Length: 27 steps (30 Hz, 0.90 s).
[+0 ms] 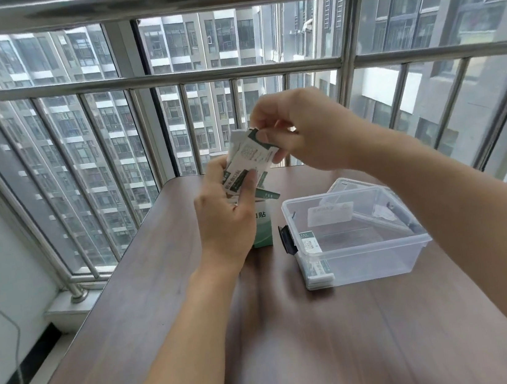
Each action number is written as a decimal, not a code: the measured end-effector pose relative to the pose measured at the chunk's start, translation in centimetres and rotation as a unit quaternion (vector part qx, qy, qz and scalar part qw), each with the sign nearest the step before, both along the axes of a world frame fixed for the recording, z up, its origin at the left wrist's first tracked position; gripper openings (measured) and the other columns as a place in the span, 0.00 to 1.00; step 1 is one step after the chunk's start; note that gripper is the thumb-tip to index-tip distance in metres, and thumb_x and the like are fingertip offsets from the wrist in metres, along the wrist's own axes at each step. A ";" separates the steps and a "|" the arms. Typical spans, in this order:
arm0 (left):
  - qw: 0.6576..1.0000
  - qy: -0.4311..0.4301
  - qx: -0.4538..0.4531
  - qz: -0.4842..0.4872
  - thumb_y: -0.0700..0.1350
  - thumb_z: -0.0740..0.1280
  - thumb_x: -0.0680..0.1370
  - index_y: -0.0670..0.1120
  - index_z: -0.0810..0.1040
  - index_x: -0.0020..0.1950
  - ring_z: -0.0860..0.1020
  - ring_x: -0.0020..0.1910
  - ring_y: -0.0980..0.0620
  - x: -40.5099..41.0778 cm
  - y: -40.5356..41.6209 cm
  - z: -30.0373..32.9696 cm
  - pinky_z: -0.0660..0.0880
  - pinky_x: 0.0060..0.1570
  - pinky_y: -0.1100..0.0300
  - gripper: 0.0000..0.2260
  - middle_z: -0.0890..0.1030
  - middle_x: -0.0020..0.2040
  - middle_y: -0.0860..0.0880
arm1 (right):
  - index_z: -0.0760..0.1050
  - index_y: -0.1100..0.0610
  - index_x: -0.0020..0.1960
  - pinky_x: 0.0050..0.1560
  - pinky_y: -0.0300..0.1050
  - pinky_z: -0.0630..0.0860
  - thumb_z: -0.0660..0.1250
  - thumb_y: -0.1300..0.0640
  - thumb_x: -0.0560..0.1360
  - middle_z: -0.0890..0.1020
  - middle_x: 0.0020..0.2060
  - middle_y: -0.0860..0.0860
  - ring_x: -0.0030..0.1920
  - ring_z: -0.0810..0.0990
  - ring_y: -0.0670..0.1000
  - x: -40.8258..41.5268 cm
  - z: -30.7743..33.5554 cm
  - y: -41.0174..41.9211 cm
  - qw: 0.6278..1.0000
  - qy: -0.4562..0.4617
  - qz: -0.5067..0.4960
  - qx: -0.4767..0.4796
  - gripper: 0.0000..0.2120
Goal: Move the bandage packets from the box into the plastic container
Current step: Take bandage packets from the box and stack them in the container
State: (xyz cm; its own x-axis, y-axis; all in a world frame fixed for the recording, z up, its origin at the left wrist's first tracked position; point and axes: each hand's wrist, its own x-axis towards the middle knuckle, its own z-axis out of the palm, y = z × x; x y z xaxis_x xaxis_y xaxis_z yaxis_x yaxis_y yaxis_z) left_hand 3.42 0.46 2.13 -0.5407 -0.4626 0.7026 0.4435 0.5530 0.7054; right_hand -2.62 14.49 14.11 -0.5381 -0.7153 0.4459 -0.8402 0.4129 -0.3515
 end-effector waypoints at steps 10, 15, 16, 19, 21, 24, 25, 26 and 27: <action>0.999 0.005 0.025 0.021 0.46 0.68 0.82 0.51 0.74 0.55 0.83 0.33 0.53 -0.4 -0.3 -1.1 0.81 0.35 0.48 0.05 0.82 0.41 0.56 | 0.75 0.52 0.61 0.48 0.46 0.84 0.72 0.52 0.78 0.82 0.51 0.51 0.47 0.84 0.50 -0.3 -2.5 -0.7 0.993 -0.103 0.009 -0.062 0.13; 0.998 -0.009 0.052 0.033 0.47 0.68 0.82 0.50 0.74 0.56 0.84 0.34 0.53 -0.2 -0.6 -0.9 0.81 0.35 0.51 0.05 0.82 0.42 0.56 | 0.73 0.53 0.61 0.47 0.41 0.82 0.81 0.49 0.66 0.80 0.50 0.45 0.46 0.81 0.45 1.1 -4.2 0.7 0.995 -0.091 -0.027 0.000 0.28; 0.998 -0.012 0.055 0.034 0.47 0.68 0.82 0.51 0.73 0.55 0.84 0.35 0.52 -0.2 -0.7 -0.9 0.81 0.35 0.51 0.05 0.82 0.43 0.55 | 0.75 0.52 0.59 0.44 0.40 0.80 0.81 0.49 0.66 0.80 0.47 0.44 0.43 0.81 0.45 1.5 -4.8 0.6 0.995 -0.085 -0.030 0.048 0.26; 0.997 -0.014 0.073 0.028 0.45 0.68 0.82 0.49 0.73 0.55 0.84 0.33 0.54 -0.1 -0.6 -0.6 0.78 0.30 0.61 0.05 0.82 0.45 0.54 | 0.77 0.51 0.58 0.38 0.36 0.71 0.82 0.46 0.66 0.79 0.39 0.44 0.39 0.77 0.42 1.7 -6.1 -0.4 0.992 -0.048 -0.057 0.101 0.25; 0.995 -0.005 0.099 0.029 0.45 0.69 0.81 0.46 0.74 0.56 0.83 0.31 0.55 0.1 -0.7 -0.5 0.77 0.29 0.63 0.06 0.83 0.45 0.51 | 0.81 0.52 0.53 0.37 0.37 0.70 0.82 0.47 0.66 0.78 0.36 0.44 0.37 0.76 0.42 1.9 -6.1 -0.9 0.993 -0.026 -0.064 0.099 0.20; 0.988 0.013 0.154 0.020 0.45 0.70 0.80 0.51 0.74 0.51 0.84 0.32 0.50 0.3 -1.3 0.1 0.80 0.32 0.54 0.05 0.84 0.45 0.48 | 0.84 0.53 0.44 0.41 0.44 0.77 0.81 0.51 0.68 0.81 0.38 0.46 0.39 0.78 0.49 3.2 -6.2 -2.0 0.986 0.001 -0.020 0.167 0.10; 0.983 0.017 0.181 0.014 0.44 0.70 0.80 0.51 0.74 0.50 0.84 0.32 0.49 0.3 -1.6 0.3 0.81 0.32 0.52 0.06 0.84 0.45 0.48 | 0.82 0.53 0.41 0.40 0.45 0.77 0.79 0.51 0.69 0.81 0.38 0.47 0.40 0.78 0.52 4.0 -6.4 -2.6 0.976 0.020 -0.014 0.217 0.08; 0.978 0.020 0.209 0.010 0.43 0.71 0.80 0.50 0.74 0.50 0.84 0.31 0.50 0.4 -1.8 0.4 0.81 0.33 0.52 0.06 0.84 0.46 0.47 | 0.78 0.54 0.38 0.37 0.45 0.75 0.78 0.51 0.70 0.78 0.36 0.48 0.40 0.77 0.54 4.7 -6.8 -3.2 0.963 0.041 -0.018 0.265 0.10; 0.972 0.025 0.235 0.007 0.42 0.71 0.80 0.48 0.75 0.50 0.84 0.31 0.52 0.6 -2.2 0.7 0.82 0.34 0.53 0.05 0.84 0.46 0.46 | 0.72 0.55 0.35 0.35 0.45 0.71 0.76 0.52 0.72 0.73 0.34 0.48 0.40 0.76 0.57 5.4 -7.2 -4.0 0.951 0.066 -0.023 0.300 0.15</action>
